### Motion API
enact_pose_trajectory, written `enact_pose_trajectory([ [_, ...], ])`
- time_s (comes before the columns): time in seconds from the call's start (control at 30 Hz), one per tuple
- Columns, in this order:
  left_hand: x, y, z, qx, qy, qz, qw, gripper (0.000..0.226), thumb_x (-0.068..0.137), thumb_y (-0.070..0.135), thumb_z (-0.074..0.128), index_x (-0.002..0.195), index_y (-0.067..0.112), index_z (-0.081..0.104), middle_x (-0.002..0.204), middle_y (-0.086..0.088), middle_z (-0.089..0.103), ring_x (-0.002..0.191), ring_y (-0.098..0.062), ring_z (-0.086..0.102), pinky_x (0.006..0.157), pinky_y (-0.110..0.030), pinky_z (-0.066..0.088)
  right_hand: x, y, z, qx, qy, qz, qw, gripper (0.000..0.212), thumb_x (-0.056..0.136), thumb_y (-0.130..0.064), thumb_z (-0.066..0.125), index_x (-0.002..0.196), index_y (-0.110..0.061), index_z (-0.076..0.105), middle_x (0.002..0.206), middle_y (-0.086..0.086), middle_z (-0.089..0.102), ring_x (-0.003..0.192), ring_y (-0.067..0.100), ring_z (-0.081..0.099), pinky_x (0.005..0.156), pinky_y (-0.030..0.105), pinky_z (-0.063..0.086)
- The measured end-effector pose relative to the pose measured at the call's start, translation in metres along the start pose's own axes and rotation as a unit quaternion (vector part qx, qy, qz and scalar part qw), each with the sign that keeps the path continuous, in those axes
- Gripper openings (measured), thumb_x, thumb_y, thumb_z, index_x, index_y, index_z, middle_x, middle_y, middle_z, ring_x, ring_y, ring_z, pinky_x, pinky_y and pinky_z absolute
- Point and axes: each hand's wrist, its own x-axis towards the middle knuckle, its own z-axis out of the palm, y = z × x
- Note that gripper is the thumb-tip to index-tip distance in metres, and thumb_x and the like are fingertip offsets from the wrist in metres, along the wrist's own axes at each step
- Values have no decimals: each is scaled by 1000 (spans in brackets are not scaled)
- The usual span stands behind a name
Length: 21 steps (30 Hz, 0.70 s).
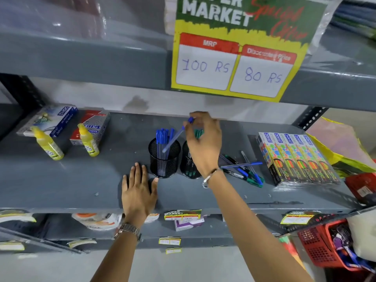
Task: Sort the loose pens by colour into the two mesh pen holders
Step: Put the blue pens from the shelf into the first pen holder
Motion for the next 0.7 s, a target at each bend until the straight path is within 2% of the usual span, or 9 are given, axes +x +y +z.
enact_pose_trajectory([
  [0.1, -1, 0, -1, -21, 17, -2, 1000, 72, 91, 52, 17, 139, 2, 38, 148, -17, 35, 137, -30, 30, 113, -46, 18, -4, 23, 16, -74, -82, 0, 994, 11, 84, -21, 63, 94, -24, 63, 82, -3, 70, 89, 24, 55, 78, 44, 46],
  [0.23, 0, -1, -2, -11, 10, -5, 1000, 71, 90, 51, 17, 138, 4, 40, 147, -16, 38, 136, -29, 32, 112, -47, 19, -7, 42, 26, -64, -116, 62, 989, 13, 82, -21, 64, 94, -25, 64, 77, -7, 65, 88, 24, 58, 78, 46, 50],
  [0.37, 1, -1, -1, -2, 5, -8, 1000, 71, 90, 51, 17, 138, 4, 40, 146, -16, 39, 136, -29, 33, 111, -48, 20, -9, 48, 34, -54, -105, 90, 989, 14, 81, -23, 67, 95, -23, 64, 73, -12, 60, 87, 24, 59, 75, 44, 52],
  [0.5, 2, -1, 0, -7, 9, -3, 1000, 71, 89, 50, 20, 137, 3, 42, 144, -17, 41, 134, -30, 35, 110, -50, 23, -7, 51, 35, -93, -88, 67, 989, 16, 81, -25, 68, 96, -22, 66, 81, -3, 69, 92, 21, 54, 73, 42, 51],
  [0.6, 2, -2, 0, -6, 10, -2, 1000, 71, 89, 50, 20, 136, 2, 43, 144, -18, 41, 134, -31, 35, 109, -51, 24, -9, 49, 32, -111, -74, 44, 990, 25, 80, -30, 69, 104, -22, 64, 89, 2, 66, 96, 23, 51, 69, 39, 51],
  [0.7, 2, -2, 0, 5, 10, 3, 1000, 71, 89, 50, 19, 136, 3, 43, 145, -17, 41, 135, -32, 35, 109, -52, 23, -18, 60, 10, -123, -10, 48, 991, 29, 79, -32, 70, 107, -22, 65, 96, 6, 65, 93, 24, 55, 65, 35, 49],
])
